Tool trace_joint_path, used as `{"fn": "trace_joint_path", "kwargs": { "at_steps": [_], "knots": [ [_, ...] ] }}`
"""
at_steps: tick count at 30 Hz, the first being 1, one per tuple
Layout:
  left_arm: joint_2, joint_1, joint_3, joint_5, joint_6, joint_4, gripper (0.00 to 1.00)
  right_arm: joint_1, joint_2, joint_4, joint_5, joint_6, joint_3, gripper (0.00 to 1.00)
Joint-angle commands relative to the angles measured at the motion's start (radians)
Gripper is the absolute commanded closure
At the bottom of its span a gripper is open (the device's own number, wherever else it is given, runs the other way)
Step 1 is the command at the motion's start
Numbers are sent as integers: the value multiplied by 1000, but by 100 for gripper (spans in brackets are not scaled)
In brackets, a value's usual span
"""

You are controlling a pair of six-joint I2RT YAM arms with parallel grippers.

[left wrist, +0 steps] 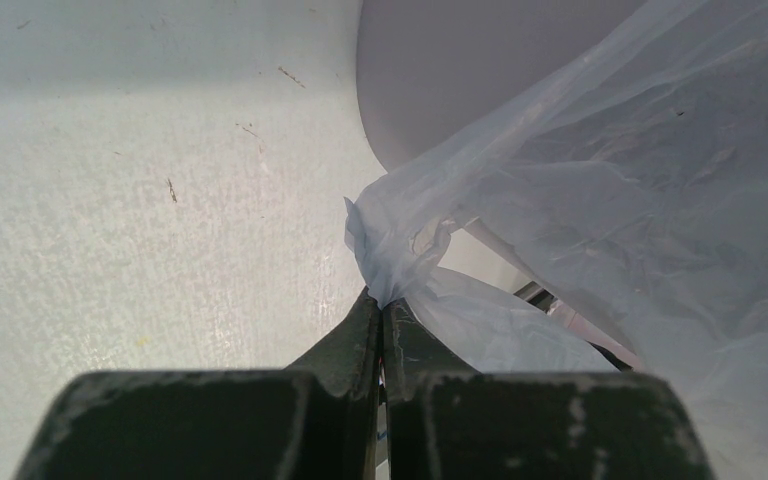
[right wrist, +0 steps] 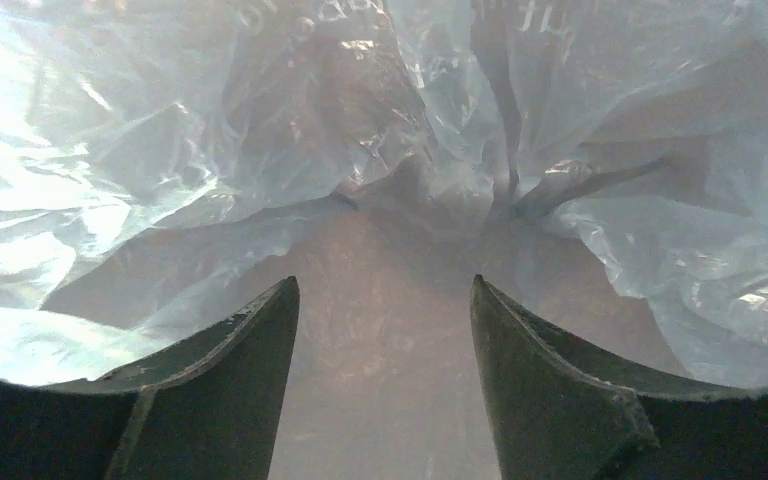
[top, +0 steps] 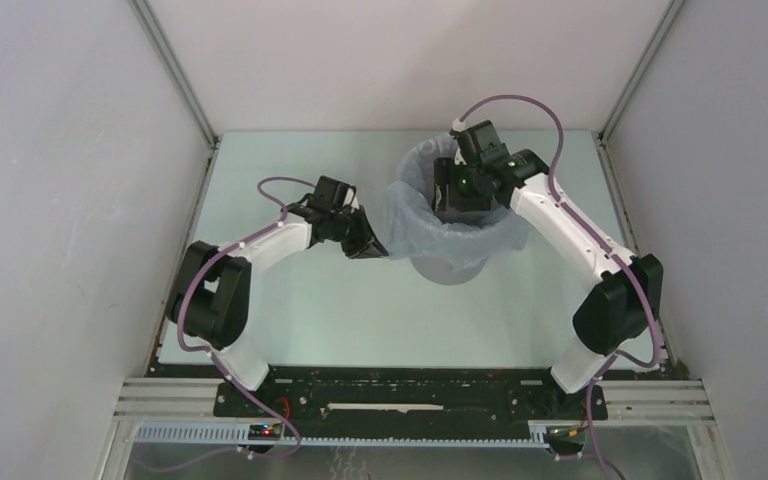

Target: Put the trash bags into the trash bin

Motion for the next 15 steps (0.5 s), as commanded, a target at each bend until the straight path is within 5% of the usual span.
{"fn": "trace_joint_path", "kwargs": {
  "at_steps": [1,6,15],
  "knots": [
    [-1,-6,22,12,16,-2,95,6,18,11,3,32,-20,29],
    [-3,-10,22,10,10,0,94,5,63,86,39,20,-54,59],
    [15,-14,49,10,-7,4,94,21,119,291,73,51,-200,56]
  ]
}}
